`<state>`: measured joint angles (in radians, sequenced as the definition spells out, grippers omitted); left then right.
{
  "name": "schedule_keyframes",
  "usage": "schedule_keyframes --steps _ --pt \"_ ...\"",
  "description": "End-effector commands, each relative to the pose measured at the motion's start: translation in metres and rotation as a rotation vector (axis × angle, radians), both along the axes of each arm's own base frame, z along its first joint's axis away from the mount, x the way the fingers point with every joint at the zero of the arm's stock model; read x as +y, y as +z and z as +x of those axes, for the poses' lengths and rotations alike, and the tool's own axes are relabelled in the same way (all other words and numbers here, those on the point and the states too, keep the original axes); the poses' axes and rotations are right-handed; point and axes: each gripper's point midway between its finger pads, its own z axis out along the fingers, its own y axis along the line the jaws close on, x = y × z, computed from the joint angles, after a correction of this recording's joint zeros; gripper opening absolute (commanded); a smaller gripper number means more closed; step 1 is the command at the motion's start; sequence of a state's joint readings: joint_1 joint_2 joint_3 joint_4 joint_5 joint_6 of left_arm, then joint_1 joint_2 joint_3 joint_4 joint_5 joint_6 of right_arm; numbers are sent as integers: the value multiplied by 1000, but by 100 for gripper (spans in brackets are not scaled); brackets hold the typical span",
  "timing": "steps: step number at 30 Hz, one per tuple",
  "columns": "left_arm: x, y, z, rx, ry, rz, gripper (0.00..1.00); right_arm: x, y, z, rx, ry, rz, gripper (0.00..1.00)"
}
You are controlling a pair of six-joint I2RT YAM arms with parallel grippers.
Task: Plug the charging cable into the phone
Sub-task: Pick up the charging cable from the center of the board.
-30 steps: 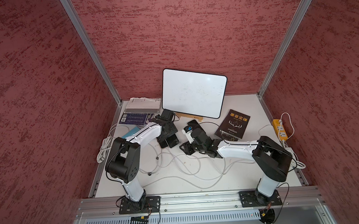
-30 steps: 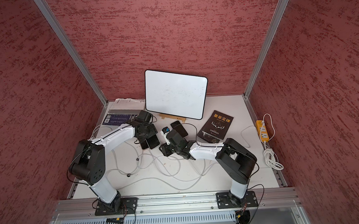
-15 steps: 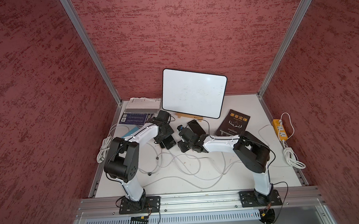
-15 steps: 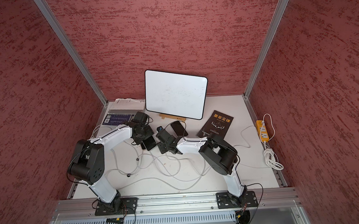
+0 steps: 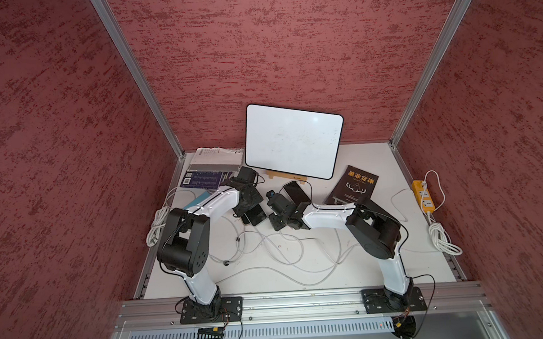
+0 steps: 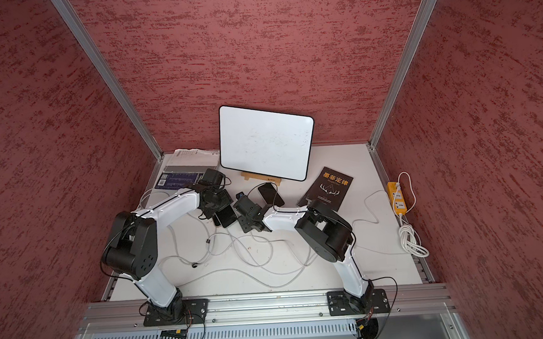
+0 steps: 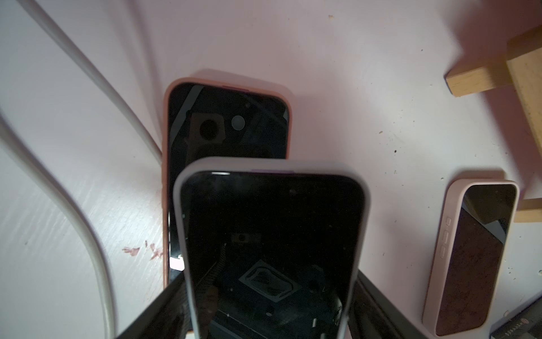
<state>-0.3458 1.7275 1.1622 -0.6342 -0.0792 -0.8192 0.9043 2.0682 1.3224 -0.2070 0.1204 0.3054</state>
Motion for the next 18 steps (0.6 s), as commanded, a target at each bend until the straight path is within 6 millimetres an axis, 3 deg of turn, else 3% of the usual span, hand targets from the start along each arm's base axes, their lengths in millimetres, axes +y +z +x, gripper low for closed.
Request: schedule_keyframes --steps 1,8,18 --pt "-2 18 8 -58 6 -29 0 -4 -14 -3 19 0 -66 38" --pt "-3 17 8 -56 3 -32 0 -8 -21 -7 37 -3 -88 29" --pt "-4 17 8 -57 -1 -37 0 -13 -24 -12 50 -13 -101 27"
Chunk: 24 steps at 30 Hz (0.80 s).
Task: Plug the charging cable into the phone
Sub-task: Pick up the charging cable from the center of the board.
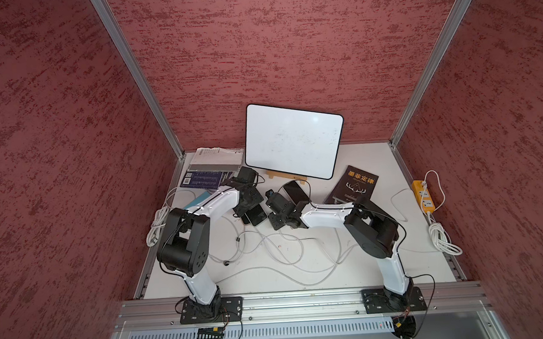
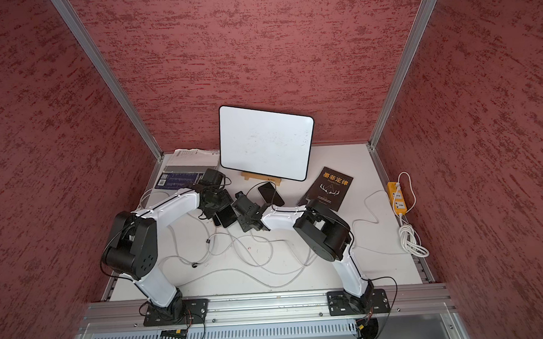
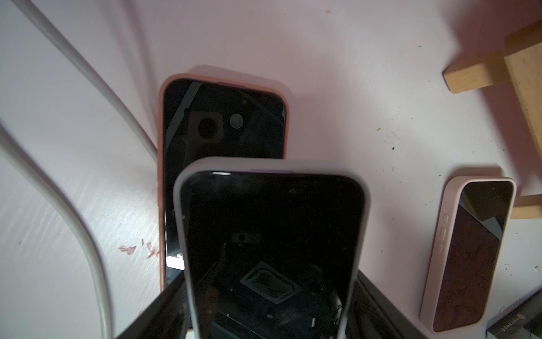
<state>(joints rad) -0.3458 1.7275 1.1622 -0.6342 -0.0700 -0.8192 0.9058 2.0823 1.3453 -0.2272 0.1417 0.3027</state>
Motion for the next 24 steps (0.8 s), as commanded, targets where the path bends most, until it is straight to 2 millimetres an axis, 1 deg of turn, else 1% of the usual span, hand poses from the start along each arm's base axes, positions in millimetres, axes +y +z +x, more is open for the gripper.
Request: schedule_keyframes --steps 1,9,10,11,14,16,19,20,21,22,24 --pt "-3 17 8 -59 2 -28 0 -13 -23 -15 57 -6 -80 26" --pt "-4 17 9 -57 0 -33 0 -13 -24 -18 62 -7 -82 11" --pt "-4 17 8 -55 0 -33 0 -13 -23 -17 60 -5 -80 7" --pt "-5 17 8 -55 -2 -35 0 -13 -22 -17 58 -4 -79 1" --pt "-5 17 8 -56 -2 -35 0 -13 -11 -14 25 -13 -52 0" --pt "-4 16 8 -56 -1 -35 0 -11 2 -13 -13 -3 -10 0" --pt "-5 17 9 -57 -2 -35 0 -3 34 -18 -96 59 110 0" --pt "-4 16 8 -56 -1 -35 0 -1 49 -22 -131 89 166 0" --pt "-5 17 8 -57 -3 -37 0 -1 59 -28 -162 120 210 0" --pt "-5 17 8 -57 -3 -38 0 -2 73 -32 -204 144 260 0" --pt "-6 17 8 -59 -5 -44 0 -8 88 -44 -259 183 319 0"
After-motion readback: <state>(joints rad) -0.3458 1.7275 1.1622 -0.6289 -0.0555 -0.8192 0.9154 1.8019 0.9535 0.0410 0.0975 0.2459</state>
